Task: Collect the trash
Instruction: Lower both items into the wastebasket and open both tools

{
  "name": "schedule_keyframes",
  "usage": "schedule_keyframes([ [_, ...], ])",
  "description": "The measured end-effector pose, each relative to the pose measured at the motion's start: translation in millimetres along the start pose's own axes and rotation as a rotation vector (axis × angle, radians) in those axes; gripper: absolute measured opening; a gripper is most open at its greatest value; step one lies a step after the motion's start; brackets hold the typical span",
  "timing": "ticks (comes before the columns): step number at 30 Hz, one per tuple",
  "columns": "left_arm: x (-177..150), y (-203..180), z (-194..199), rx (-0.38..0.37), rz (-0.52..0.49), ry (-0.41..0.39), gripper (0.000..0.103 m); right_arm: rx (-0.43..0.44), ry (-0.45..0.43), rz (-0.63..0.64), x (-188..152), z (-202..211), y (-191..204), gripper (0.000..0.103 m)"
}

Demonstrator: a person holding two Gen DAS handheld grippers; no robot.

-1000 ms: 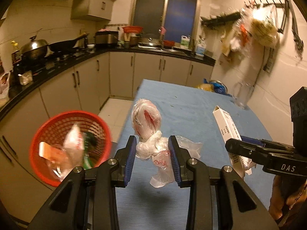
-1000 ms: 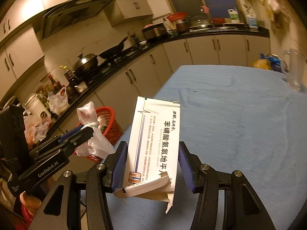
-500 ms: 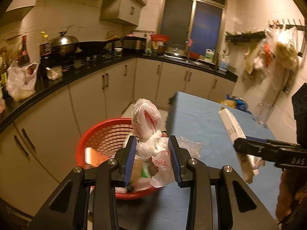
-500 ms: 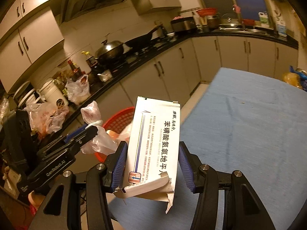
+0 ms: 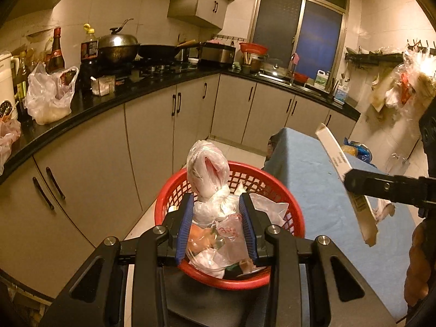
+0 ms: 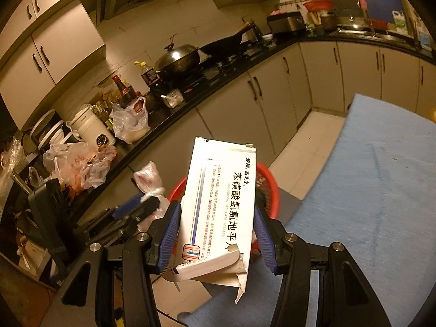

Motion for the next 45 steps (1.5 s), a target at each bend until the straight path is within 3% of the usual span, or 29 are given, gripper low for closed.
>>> schedule_keyframes([
  [7,-5.9,6.9,-14.4,0.013,-0.014,0.039,0.034,0.029,0.040,-0.048,4.0,-38.6,-3.3,0.057],
  [16,-17.1,6.2,-30.0,0.011,-0.022,0.075,0.034,0.004,0.065,-0.075,9.1,-72.5,-14.0,0.058],
  [39,-21.6,2.6,-47.2,0.013,-0.036,0.106,0.036,-0.008,0.120,-0.125,0.8,-100.5,-34.7,0.060],
  [45,-22.7,-0.5,-47.6,0.021,-0.033,0.109,0.042,-0.001,0.108,-0.130,0.8,-94.5,-37.3,0.061],
])
Point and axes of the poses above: each gripper's, at about its wrist camera, not at the fingertips, and z roughly against the way its jaws point, y to its left, x to its top, the point moved 3 cm from there along -z, roughly the way its jaws point, and after that the axes turned 4 degrees about -z, right-handed, at the moved point
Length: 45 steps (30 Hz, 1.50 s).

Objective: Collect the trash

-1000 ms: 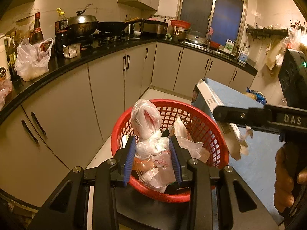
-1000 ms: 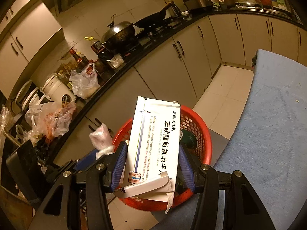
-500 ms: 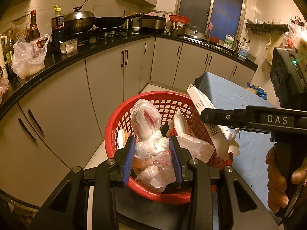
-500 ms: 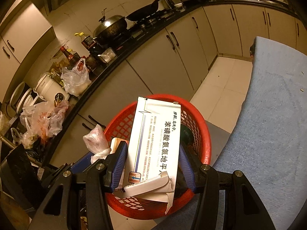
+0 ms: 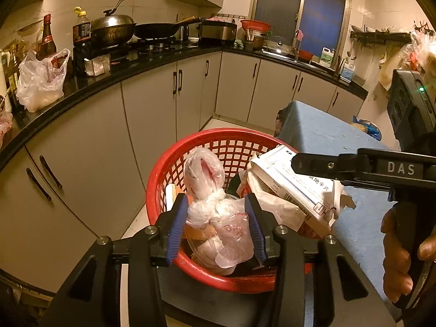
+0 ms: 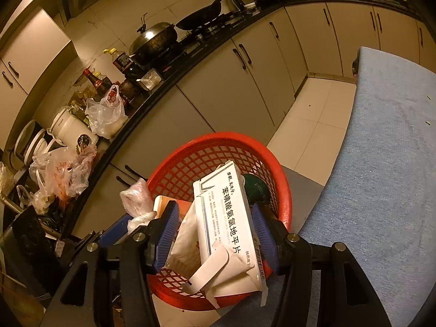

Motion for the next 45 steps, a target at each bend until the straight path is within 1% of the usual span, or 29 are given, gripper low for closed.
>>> schedule_keyframes([
  [3,0.1,1.3,-0.8,0.002,0.005,0.004,0.043,0.002,-0.008,-0.005,0.0,3.2,-1.8,0.061],
  [5,0.0,1.9,-0.2,0.001,0.010,0.002,0.046,0.006,-0.010,-0.009,0.0,5.6,-2.7,0.061],
  [10,0.5,1.2,1.2,0.005,0.008,-0.001,0.048,0.016,-0.015,-0.012,-0.5,9.8,-3.4,0.061],
  [12,0.3,0.9,0.9,0.006,0.007,-0.002,0.051,0.021,-0.015,-0.012,-1.3,11.4,-3.8,0.061],
  [14,0.4,0.5,1.8,0.010,0.006,-0.007,0.057,0.018,-0.015,-0.007,-2.4,12.6,-3.1,0.061],
  [17,1.0,1.9,4.0,0.018,0.012,-0.013,0.061,0.009,-0.029,0.004,-3.6,17.8,-2.3,0.061],
  [18,0.9,2.1,5.2,0.021,0.014,-0.016,0.062,0.004,-0.038,0.006,-3.6,20.6,-2.1,0.061],
  [20,0.7,3.2,7.3,0.033,0.019,-0.020,0.067,-0.011,-0.064,0.011,-3.2,27.2,-2.3,0.061],
  [22,0.2,4.8,11.5,0.064,0.029,-0.032,0.072,-0.037,-0.086,0.024,-4.3,34.9,-2.3,0.066],
  [24,-0.7,4.1,17.5,0.088,0.032,-0.052,0.080,-0.070,-0.112,0.038,-5.8,43.2,-3.6,0.077],
  [25,-1.5,3.8,21.0,0.102,0.038,-0.061,0.087,-0.086,-0.122,0.043,-6.8,47.1,-4.3,0.079],
  [27,-2.5,1.7,29.6,0.127,0.042,-0.089,0.088,-0.114,-0.128,0.052,-9.9,52.7,-4.5,0.086],
  [30,-5.5,-3.6,40.0,0.162,0.040,-0.115,0.093,-0.144,-0.142,0.068,-16.9,63.0,-4.4,0.090],
  [32,-8.6,-7.5,49.1,0.188,0.044,-0.132,0.093,-0.160,-0.156,0.078,-23.4,70.7,-3.5,0.091],
  [33,-11.0,-10.4,55.3,0.222,0.042,-0.144,0.094,-0.160,-0.160,0.083,-26.5,74.7,-4.1,0.091],
  [34,-12.6,-12.2,59.4,0.253,0.036,-0.149,0.098,-0.167,-0.168,0.090,-31.1,80.2,-4.0,0.091],
  [35,-16.1,-16.7,65.8,0.301,0.019,-0.153,0.100,-0.182,-0.180,0.098,-36.6,87.1,-4.3,0.093],
  [36,-20.7,-22.1,72.8,0.344,-0.002,-0.158,0.101,-0.192,-0.194,0.106,-42.5,95.0,-5.6,0.094],
  [37,-25.8,-27.0,79.6,0.368,-0.021,-0.169,0.101,-0.197,-0.209,0.121,-51.0,105.0,-6.1,0.094],
  [38,-31.0,-31.1,86.4,0.377,-0.034,-0.180,0.101,-0.204,-0.217,0.131,-58.1,112.2,-6.5,0.095],
  [39,-36.6,-34.3,93.1,0.367,-0.037,-0.190,0.101,-0.219,-0.230,0.144,-68.3,121.4,-7.6,0.096],
  [41,-49.4,-39.1,107.0,0.310,-0.026,-0.208,0.101,-0.244,-0.248,0.178,-88.4,137.6,-9.4,0.096],
  [42,-56.1,-42.5,113.2,0.296,-0.022,-0.203,0.101,-0.266,-0.263,0.196,-101.3,147.7,-10.8,0.096],
  [43,-62.9,-44.7,119.0,0.292,-0.010,-0.193,0.101,-0.277,-0.274,0.208,-110.2,154.6,-11.7,0.096],
  [45,-76.6,-48.8,128.9,0.307,0.009,-0.196,0.101,-0.294,-0.291,0.235,-132.9,171.1,-14.1,0.096],
])
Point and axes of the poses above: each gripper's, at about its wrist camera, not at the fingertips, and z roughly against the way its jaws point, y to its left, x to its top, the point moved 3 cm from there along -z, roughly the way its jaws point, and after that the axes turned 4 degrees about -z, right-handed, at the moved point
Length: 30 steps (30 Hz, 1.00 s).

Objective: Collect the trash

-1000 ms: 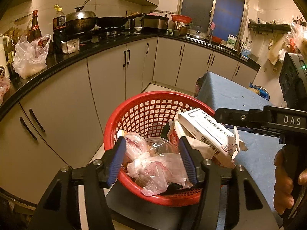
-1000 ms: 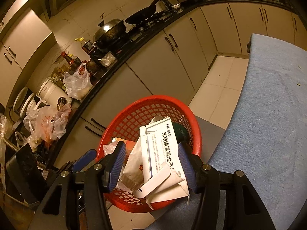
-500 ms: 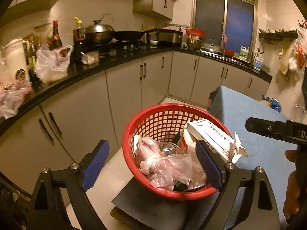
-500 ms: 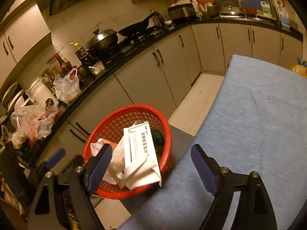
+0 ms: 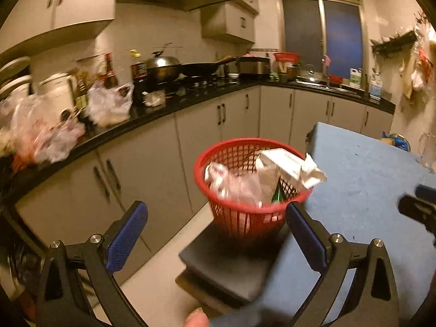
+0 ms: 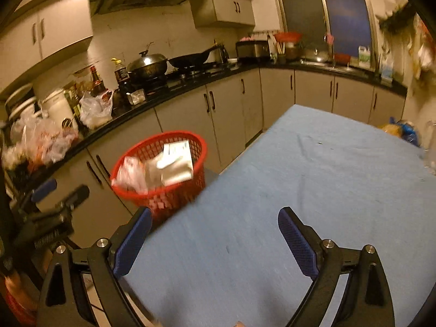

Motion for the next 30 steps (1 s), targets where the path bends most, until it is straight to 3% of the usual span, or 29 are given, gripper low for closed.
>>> schedule_keyframes([
  [7,-40.6,-11.6,43.9,0.052,0.010,0.005,0.101,-0.011,-0.075,0.007,-49.0,60.5,-2.9,0.098],
  [12,-49.6,-10.7,70.8,0.087,0.037,-0.033,0.101,-0.007,-0.123,0.008,-58.4,82.3,2.8,0.100],
  [21,-53.3,-6.5,74.1,0.038,0.076,-0.010,0.101,-0.013,-0.120,0.025,-66.2,88.9,10.9,0.100],
  [30,-57.9,-6.8,67.1,0.052,0.070,0.000,0.101,-0.014,-0.103,0.039,-68.3,84.1,16.1,0.101],
])
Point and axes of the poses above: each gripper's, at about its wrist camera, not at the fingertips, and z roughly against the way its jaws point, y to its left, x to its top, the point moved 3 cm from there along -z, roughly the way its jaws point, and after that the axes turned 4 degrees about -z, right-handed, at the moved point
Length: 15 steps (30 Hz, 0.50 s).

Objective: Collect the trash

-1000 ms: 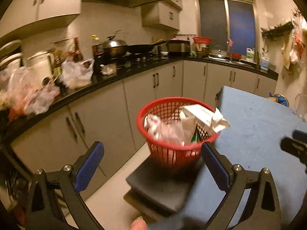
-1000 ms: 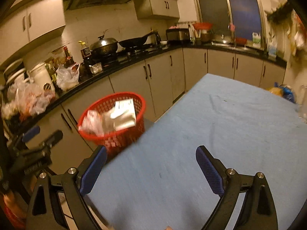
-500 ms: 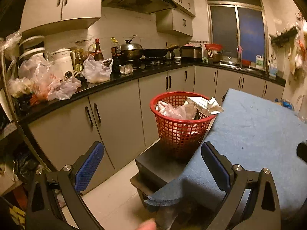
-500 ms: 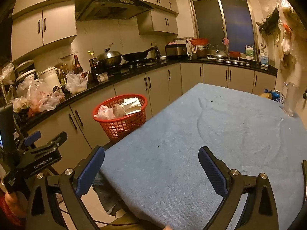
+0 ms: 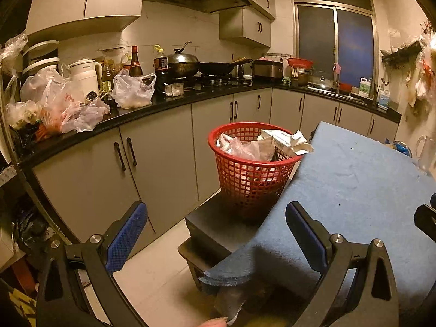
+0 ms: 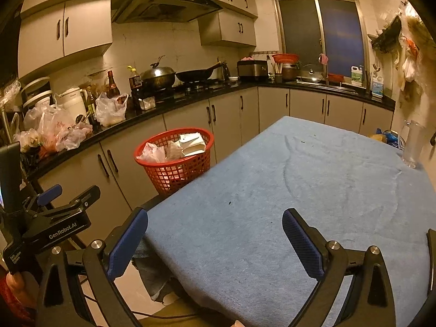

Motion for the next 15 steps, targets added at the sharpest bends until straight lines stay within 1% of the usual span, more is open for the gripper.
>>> schedule_keyframes([
  [15,-1.8,4.9,-6.2,0.021,-0.009,0.006,0.101,0.007,0.022,-0.005,0.2,-7.4,0.4,0.101],
])
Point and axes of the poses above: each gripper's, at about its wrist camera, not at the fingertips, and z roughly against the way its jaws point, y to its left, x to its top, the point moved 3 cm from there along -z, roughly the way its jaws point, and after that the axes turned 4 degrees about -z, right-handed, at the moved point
